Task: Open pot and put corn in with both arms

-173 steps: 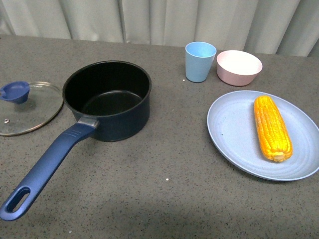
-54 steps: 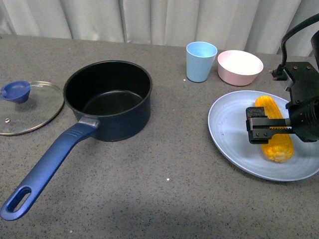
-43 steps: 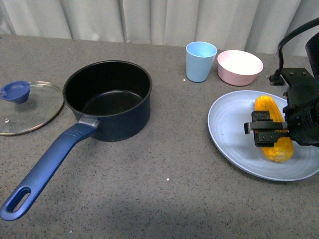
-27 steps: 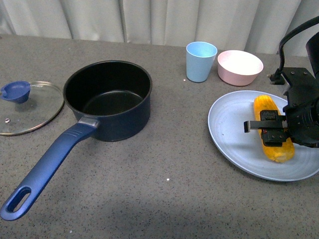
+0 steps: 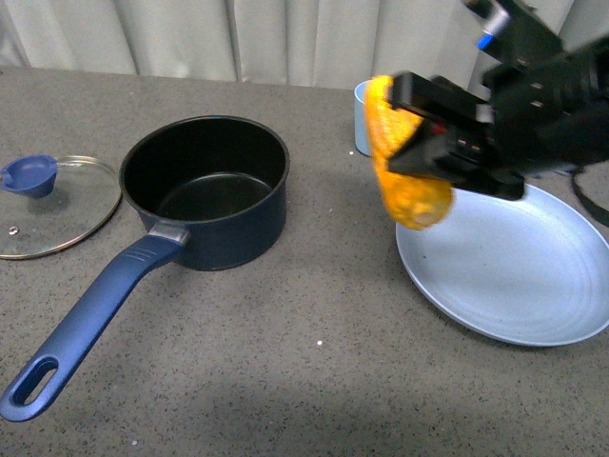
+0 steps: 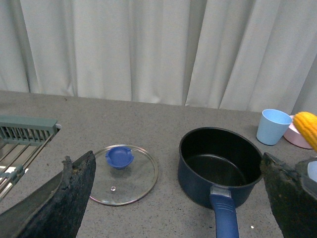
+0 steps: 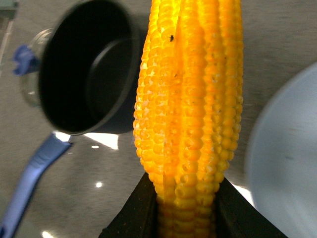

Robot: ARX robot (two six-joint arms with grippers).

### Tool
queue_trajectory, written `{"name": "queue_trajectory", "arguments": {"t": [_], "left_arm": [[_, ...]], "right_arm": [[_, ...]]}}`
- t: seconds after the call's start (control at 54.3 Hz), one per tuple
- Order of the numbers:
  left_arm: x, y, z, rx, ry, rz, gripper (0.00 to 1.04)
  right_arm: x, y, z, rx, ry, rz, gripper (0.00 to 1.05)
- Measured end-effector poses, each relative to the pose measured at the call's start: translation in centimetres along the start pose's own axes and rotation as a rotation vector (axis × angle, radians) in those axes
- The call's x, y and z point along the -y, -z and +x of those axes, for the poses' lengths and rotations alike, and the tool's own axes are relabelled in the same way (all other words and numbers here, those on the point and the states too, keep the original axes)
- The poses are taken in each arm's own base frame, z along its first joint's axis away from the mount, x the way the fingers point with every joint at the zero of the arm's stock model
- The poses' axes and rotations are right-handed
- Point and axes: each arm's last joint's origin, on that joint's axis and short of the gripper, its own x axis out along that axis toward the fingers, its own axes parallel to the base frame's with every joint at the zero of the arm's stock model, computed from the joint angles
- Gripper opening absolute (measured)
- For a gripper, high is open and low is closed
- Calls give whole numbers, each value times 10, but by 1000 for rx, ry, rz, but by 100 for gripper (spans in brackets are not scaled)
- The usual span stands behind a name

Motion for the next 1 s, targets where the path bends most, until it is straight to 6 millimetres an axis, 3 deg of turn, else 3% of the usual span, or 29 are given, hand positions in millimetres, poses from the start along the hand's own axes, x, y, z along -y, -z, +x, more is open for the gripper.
{"name": "queue_trajectory", "arguments": {"t": [0.055, 0.221, 0.35, 0.608, 0.995], "left_arm": [[0, 0, 0, 0, 1, 0, 98], [0, 0, 0, 0, 0, 0, 98], [0, 0, 0, 0, 0, 0, 98], [0, 0, 0, 0, 1, 0, 98], [0, 0, 0, 0, 0, 0, 98]], "right_arm": [[-25, -4, 12, -13, -56, -20, 20], [-69, -8, 45, -56, -138, -50, 20], [-88, -9, 70, -91, -153, -54, 19], [-101, -13, 104, -107, -136, -58, 19], [-99, -28, 117, -46, -88, -45, 19]]}}
